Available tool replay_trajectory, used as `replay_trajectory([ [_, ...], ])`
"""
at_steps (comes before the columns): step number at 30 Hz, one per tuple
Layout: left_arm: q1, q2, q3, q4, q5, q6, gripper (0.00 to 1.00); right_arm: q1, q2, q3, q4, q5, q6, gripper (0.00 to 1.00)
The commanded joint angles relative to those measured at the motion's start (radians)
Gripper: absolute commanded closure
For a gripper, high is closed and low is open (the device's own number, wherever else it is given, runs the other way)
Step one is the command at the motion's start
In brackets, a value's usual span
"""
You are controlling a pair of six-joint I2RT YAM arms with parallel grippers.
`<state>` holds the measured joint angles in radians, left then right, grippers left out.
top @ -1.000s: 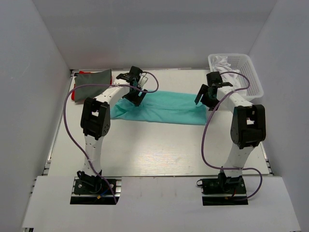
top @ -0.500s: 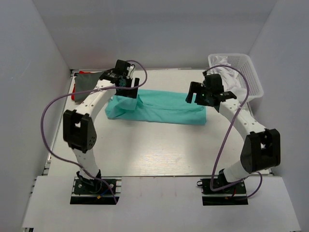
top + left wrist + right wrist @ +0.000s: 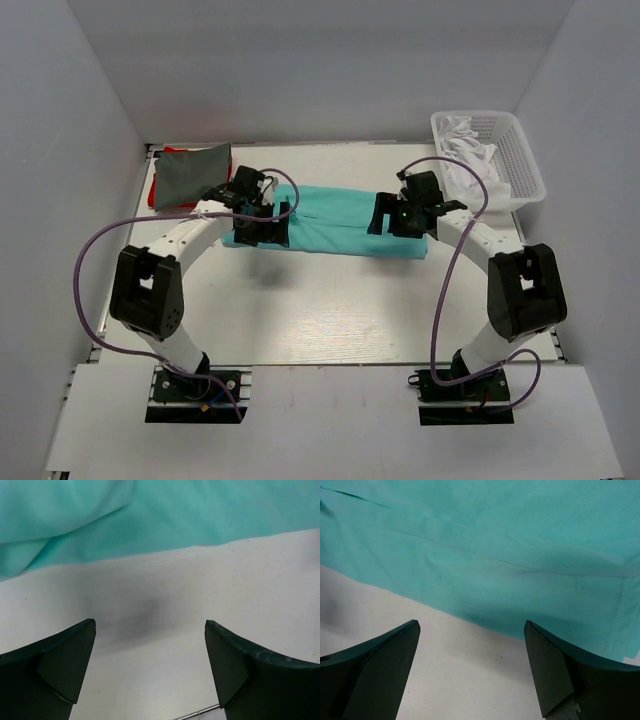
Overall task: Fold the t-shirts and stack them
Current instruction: Fold the other side of the tshirt into a rectangle
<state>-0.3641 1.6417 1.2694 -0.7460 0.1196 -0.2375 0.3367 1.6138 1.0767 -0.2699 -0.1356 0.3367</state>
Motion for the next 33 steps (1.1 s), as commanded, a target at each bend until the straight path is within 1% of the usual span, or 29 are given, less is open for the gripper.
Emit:
replay_trajectory([
  [1,-0.006,0.012,-0.037,0.17,0.129,-0.034,0.0,-0.002,0.009,-0.007,0.06,-0.018,0.01,0.1],
  [2,-0.006,0.03,-0.038,0.207,0.109,-0.034,0.0,-0.004,0.014,-0.008,0.064,-0.007,0.01,0.1],
  [4,-0.006,0.081,-0.024,0.217,0.086,-0.034,0.0,-0.007,0.023,-0.011,0.067,0.007,0.007,0.1],
  [6,0.007,0.081,-0.036,0.285,0.066,-0.043,0.0,-0.005,0.029,-0.011,0.067,0.019,0.002,0.1],
  [7,0.007,0.081,-0.036,0.31,0.03,-0.043,0.0,-0.004,0.046,-0.009,0.07,0.021,0.005,0.1],
  [9,0.007,0.081,-0.036,0.344,0.008,-0.031,0.0,-0.005,0.061,-0.004,0.07,0.033,0.016,0.1],
  [10,0.007,0.104,-0.007,0.344,-0.014,-0.011,0.0,-0.005,0.079,-0.004,0.066,0.037,0.021,0.1],
  [14,0.007,0.188,0.08,0.281,-0.069,0.015,0.0,-0.008,0.09,-0.011,0.073,0.036,0.03,0.1],
  [19,0.007,0.245,0.127,0.228,-0.13,0.038,0.0,-0.008,0.098,0.002,0.06,0.056,0.024,0.1],
  [26,0.007,0.279,0.179,0.227,-0.247,0.058,0.0,-0.014,0.109,0.029,0.037,0.077,0.015,0.1],
  [29,0.016,0.328,0.246,0.214,-0.336,0.092,0.0,-0.015,0.107,0.034,0.027,0.091,0.013,0.1],
  [30,0.016,0.361,0.271,0.205,-0.409,0.101,0.0,-0.015,0.106,0.034,0.023,0.102,0.012,0.1],
  [32,0.027,0.404,0.367,0.15,-0.478,0.113,0.0,-0.018,0.103,0.035,0.015,0.122,0.007,0.1],
  [33,0.027,0.429,0.405,0.128,-0.535,0.113,0.0,-0.016,0.098,0.031,0.015,0.126,0.008,0.1],
])
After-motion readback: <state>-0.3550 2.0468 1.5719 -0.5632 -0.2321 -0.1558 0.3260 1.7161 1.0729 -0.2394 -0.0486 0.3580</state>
